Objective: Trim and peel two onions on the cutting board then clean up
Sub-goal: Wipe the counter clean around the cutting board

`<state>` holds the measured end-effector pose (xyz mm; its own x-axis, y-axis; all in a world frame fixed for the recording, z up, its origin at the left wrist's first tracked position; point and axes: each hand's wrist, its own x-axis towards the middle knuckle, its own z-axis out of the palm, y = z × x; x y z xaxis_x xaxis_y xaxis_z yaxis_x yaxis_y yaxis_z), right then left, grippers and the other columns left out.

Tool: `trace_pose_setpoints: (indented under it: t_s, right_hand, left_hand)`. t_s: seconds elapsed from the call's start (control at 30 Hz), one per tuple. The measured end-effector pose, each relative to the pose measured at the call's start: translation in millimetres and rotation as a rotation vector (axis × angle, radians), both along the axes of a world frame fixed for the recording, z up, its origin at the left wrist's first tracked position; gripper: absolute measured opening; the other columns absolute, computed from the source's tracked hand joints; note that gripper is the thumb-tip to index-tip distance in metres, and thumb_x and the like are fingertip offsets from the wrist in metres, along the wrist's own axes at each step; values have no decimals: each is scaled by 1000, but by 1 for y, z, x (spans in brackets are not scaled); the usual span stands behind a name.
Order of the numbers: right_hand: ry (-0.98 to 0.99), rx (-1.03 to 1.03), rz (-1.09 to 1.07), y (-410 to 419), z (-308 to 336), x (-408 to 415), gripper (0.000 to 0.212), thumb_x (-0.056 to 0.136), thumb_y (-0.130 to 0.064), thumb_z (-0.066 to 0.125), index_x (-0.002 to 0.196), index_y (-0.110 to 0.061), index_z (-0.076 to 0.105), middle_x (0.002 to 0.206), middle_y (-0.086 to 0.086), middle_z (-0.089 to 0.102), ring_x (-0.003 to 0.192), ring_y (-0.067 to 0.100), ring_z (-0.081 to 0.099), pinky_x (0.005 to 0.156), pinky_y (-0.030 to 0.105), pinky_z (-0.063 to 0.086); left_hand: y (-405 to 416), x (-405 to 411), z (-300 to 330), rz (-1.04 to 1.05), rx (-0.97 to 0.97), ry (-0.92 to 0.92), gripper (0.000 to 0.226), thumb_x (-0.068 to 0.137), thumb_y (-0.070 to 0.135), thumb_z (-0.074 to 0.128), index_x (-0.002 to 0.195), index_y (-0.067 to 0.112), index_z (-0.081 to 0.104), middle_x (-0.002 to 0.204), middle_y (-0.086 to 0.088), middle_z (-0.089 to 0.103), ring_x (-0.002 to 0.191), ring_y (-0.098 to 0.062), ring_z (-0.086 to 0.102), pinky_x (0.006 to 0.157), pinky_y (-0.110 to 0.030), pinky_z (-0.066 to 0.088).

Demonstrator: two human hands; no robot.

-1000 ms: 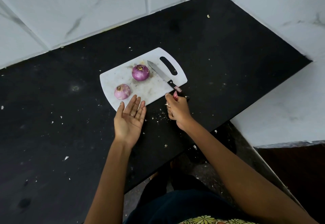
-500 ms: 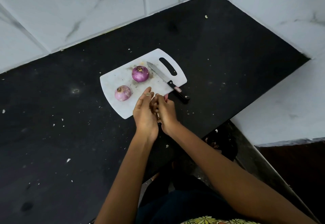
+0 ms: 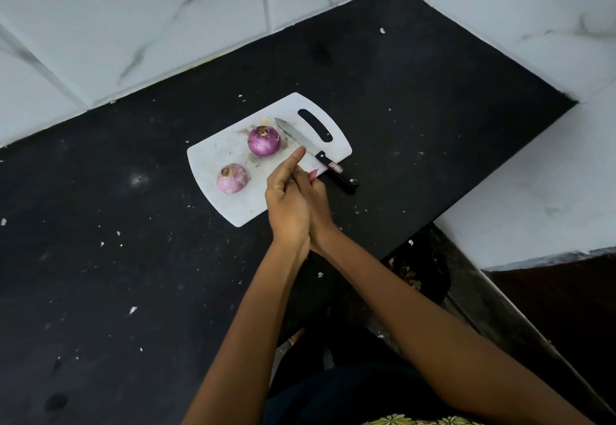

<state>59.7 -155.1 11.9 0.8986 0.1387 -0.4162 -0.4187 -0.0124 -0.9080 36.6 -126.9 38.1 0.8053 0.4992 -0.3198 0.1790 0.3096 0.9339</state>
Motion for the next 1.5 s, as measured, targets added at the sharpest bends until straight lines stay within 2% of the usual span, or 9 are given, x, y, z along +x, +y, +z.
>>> trace_pose_setpoints:
  t_s: [0.13,0.27,0.47,0.6,0.77,0.93,1.13,1.37,1.5]
  right_hand:
    - [-70,1,-25,-6,9,-2,28,101,-24,39,76,-26,49,75,-9,54,69,-4,58,65,12,45]
    - [-52,-25,-6,-17,22,-2,28,98,-28,44,74,-20,56,81,4,65,88,23,65,82,42,51]
    - [-35,23,-25,-49,41,8,24,94,-36,46,95,-23,66,102,1,70,104,17,63,99,44,47]
    - [-88,43,-94,-98,49,15,30,101,-30,37,96,-23,66,93,-5,67,87,5,62,79,22,50]
    - [-99,37,-236,-177,34,24,26,95,-14,42,82,-11,64,84,5,66,82,16,64,75,35,52]
    - [-56,30,-415,-278,10,27,26,95,-5,40,99,3,64,84,4,67,76,6,65,64,18,52]
    - [-64,-48,-647,-373,-40,28,26,97,-2,39,97,10,63,73,-4,61,59,-10,58,54,6,42]
    - [103,323,-913,-423,-155,29,33,96,2,38,84,-9,67,80,2,70,85,17,65,76,24,52]
    - [237,314,-919,-430,-242,27,28,96,-2,39,93,-8,67,96,12,68,97,24,64,91,36,52]
  left_hand:
    - [-7,-3,2,27,-128,-35,43,100,-2,33,126,13,64,100,19,71,90,8,67,79,-10,49]
    - [-16,-1,6,96,-167,-74,40,100,0,34,123,11,66,120,5,69,98,1,67,87,-15,50]
    - [-54,10,22,64,-117,-111,36,103,6,33,115,15,66,106,10,68,85,8,66,74,-10,48]
    - [-95,19,22,26,-122,-114,36,105,13,32,121,13,64,116,6,68,101,2,64,90,-16,49]
    - [-171,34,13,-76,-176,-104,40,107,23,29,120,11,65,117,6,69,107,1,63,93,-18,47]
    - [-267,44,-10,-244,-181,-68,39,107,18,30,118,9,66,123,-2,68,116,-8,61,104,-25,45]
    - [-366,52,-67,-398,-224,4,41,106,13,28,125,-5,59,128,-14,63,108,-9,61,92,-16,47]
    - [-414,61,-173,-414,-386,207,59,107,37,17,135,-3,51,96,1,70,80,-1,66,71,-12,51]
    - [-419,63,-261,-393,-361,374,64,105,44,17,135,1,53,115,-6,64,93,-11,61,75,-21,48]
